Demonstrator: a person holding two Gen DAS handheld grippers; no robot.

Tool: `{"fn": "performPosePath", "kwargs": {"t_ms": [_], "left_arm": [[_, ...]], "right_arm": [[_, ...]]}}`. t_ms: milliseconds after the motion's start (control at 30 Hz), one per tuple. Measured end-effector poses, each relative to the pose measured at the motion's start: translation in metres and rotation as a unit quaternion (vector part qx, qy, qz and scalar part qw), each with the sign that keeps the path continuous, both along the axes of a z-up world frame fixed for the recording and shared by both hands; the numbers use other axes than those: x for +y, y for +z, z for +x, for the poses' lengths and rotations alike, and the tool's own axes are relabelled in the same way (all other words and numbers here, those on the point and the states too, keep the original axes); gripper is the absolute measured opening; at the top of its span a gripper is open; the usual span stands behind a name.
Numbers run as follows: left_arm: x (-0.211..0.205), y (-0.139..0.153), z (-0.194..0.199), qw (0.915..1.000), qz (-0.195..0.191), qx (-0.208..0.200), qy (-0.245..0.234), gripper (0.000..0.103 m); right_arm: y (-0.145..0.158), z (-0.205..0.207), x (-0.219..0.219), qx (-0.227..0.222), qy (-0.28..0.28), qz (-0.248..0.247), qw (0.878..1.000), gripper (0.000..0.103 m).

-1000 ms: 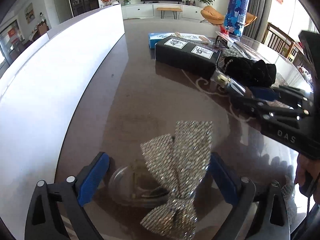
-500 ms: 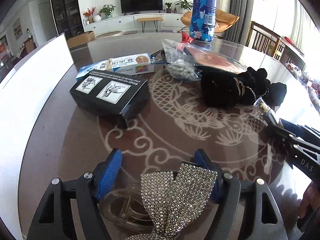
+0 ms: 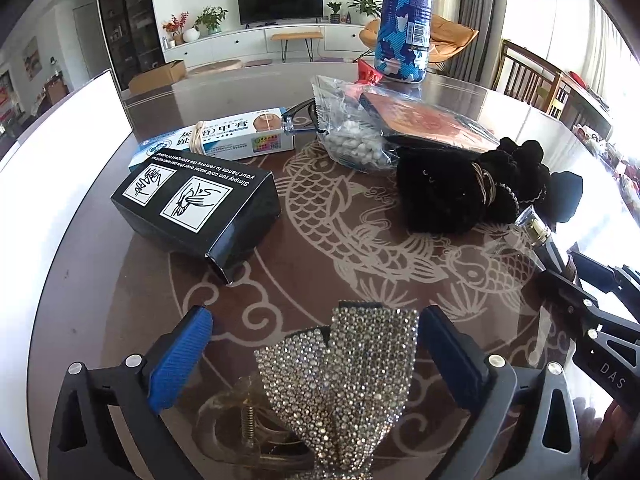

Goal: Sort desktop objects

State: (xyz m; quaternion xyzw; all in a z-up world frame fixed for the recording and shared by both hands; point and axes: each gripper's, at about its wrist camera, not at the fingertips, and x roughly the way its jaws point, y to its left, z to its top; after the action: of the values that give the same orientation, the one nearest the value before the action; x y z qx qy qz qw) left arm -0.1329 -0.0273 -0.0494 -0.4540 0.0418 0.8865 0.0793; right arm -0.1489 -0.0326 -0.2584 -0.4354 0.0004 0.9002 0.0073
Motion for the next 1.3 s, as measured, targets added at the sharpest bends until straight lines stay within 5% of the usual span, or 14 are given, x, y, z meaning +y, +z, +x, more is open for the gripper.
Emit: {"fn": "performPosePath", "kwargs": {"t_ms": [133, 1300], "left_arm": [[-0.0011, 0.0002, 0.0005, 1.0000, 0.003, 0.001, 0.000, 0.103], [-0.0021, 0.0007, -0.0009, 0.9999, 0.002, 0.000, -0.016, 0.103]], "right_arm": [[-0.0015, -0.0013, -0.0024, -0.002, 0.004, 0.005, 1.000, 0.064], [-0.0017, -0.0001, -0.0029, -0.003, -0.001, 0.008, 1.000, 0.068]]}}
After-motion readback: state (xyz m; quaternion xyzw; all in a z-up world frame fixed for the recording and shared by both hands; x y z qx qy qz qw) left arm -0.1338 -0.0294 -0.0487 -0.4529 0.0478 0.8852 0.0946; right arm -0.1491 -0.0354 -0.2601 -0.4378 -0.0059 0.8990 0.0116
